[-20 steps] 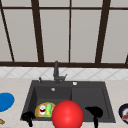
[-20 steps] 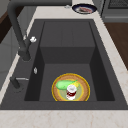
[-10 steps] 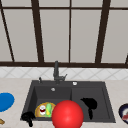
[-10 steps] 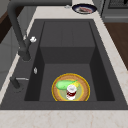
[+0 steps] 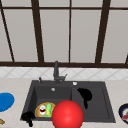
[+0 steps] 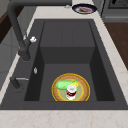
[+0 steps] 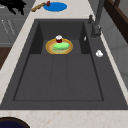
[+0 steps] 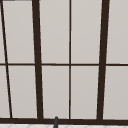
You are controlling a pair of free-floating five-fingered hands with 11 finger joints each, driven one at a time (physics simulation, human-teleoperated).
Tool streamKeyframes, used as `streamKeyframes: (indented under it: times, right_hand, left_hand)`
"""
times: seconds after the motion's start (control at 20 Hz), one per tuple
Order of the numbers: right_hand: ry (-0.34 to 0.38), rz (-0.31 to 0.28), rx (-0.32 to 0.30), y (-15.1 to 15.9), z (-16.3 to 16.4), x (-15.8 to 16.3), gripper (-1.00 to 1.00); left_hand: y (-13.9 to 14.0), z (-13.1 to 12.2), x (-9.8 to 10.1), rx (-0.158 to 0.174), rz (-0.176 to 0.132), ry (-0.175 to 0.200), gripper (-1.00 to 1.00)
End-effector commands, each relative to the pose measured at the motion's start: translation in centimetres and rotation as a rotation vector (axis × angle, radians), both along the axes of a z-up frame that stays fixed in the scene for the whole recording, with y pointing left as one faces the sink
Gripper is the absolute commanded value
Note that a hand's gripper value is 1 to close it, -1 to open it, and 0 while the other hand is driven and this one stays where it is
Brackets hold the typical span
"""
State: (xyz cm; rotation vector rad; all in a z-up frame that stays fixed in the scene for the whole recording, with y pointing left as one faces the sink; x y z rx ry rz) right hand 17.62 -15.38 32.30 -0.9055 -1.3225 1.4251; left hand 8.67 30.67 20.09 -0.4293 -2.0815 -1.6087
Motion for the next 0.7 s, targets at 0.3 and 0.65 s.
streamKeyframes:
  times: [0.3, 0.65]
  right_hand:
    - [-0.125, -0.003, 0.009, 2.5, 2.1, 7.1, -1.0]
    - [-0.113, -0.005, -0.021, 5.8, 3.5, 12.4, -1.0]
  left_hand:
    - [0.0, 0.0, 0.0, 0.0, 0.0, 0.0, 0.0]
    - [0.0, 0.0, 0.0, 0.0, 0.0, 0.0, 0.0]
